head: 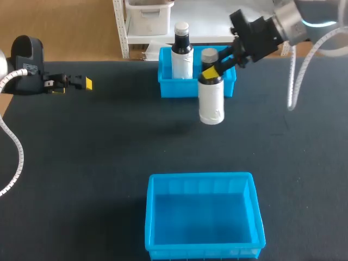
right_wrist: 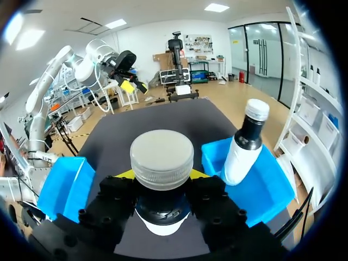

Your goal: Pick up the bottle, and place it in the far bin if it is heavy, or in the near bin if it is light.

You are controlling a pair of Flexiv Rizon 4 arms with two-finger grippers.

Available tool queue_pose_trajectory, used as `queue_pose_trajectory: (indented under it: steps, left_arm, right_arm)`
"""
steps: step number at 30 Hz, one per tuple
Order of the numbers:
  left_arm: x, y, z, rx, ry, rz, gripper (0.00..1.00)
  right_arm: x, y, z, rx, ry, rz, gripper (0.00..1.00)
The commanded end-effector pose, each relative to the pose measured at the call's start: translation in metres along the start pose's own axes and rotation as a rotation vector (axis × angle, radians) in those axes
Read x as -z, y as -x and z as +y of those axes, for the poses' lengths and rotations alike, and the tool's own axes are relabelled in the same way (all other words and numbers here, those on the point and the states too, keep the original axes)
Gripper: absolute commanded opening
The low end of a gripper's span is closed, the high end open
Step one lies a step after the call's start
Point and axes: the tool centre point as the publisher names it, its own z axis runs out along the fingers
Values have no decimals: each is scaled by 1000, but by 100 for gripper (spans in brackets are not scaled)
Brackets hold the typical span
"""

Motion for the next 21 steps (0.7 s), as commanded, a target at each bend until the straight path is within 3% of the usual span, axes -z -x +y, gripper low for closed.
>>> queue_pose_trajectory:
  steps: [1, 11, 21]
  left_arm:
    - [0, 0, 0, 0, 0, 0, 100]
    - [0, 0, 0, 0, 0, 0, 100]
    - [0, 0, 0, 0, 0, 0, 100]
  right_arm:
    - [21, -12, 5, -2, -47, -27, 31]
    - [62, -26, -18, -9, -114, -35, 30]
    - [105, -28, -31, -13, -140, -43, 29]
